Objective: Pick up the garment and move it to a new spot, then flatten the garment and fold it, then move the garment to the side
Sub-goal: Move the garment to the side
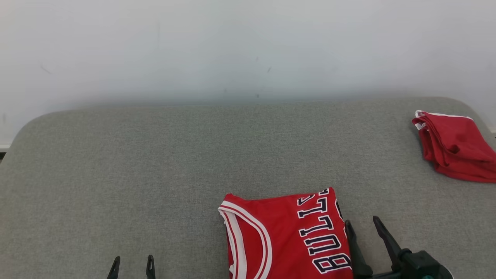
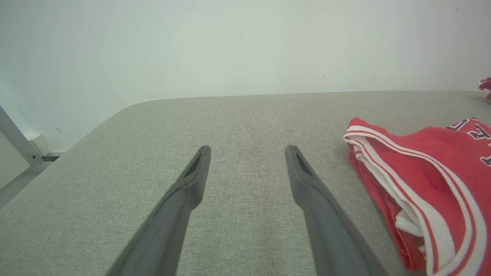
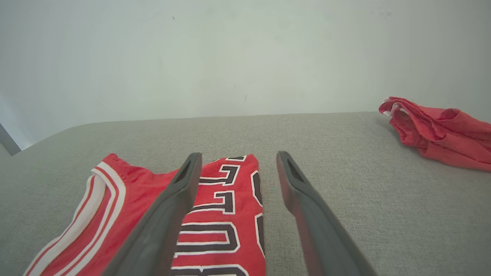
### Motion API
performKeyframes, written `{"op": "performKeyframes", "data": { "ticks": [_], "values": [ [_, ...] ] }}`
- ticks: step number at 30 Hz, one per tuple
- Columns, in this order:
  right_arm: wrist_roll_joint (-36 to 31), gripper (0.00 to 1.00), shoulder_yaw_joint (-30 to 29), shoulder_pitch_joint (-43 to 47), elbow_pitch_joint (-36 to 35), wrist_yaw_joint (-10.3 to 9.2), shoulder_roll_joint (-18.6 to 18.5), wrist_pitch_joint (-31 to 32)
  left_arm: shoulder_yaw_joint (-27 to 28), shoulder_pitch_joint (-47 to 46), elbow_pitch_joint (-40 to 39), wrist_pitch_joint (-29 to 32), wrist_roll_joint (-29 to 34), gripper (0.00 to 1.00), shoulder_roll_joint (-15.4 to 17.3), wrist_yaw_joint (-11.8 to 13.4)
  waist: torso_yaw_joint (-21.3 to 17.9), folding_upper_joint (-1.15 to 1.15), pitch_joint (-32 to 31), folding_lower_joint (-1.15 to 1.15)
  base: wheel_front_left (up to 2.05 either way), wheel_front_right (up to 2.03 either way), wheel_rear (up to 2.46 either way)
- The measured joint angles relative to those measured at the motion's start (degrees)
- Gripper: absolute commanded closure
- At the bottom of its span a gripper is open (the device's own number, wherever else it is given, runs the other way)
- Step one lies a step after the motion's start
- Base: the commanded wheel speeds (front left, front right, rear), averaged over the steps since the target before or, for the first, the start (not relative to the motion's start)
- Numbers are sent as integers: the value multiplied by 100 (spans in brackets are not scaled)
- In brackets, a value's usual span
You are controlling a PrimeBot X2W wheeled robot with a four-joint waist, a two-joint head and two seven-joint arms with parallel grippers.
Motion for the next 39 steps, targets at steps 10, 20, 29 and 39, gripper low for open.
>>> {"op": "performKeyframes", "data": {
  "ticks": [10,20,29,39],
  "values": [
    [319,0,134,-1090,2170,0,-394,-2,-35,-30,15,0,-4,0,-1,-14,185,0,114,0,0,0,0],
    [711,0,547,-1859,3401,0,-487,-2,-29,-134,13,0,-24,0,1,-8,288,0,319,0,0,0,0],
    [1152,100,1048,-2236,4299,0,-460,-32,-77,-219,20,0,-26,0,0,-3,378,0,369,-1,0,0,0],
    [1518,100,1456,-2586,4075,1,-720,1,-82,-219,4,0,-68,0,0,45,365,0,403,-1,0,0,0]
  ]
}}
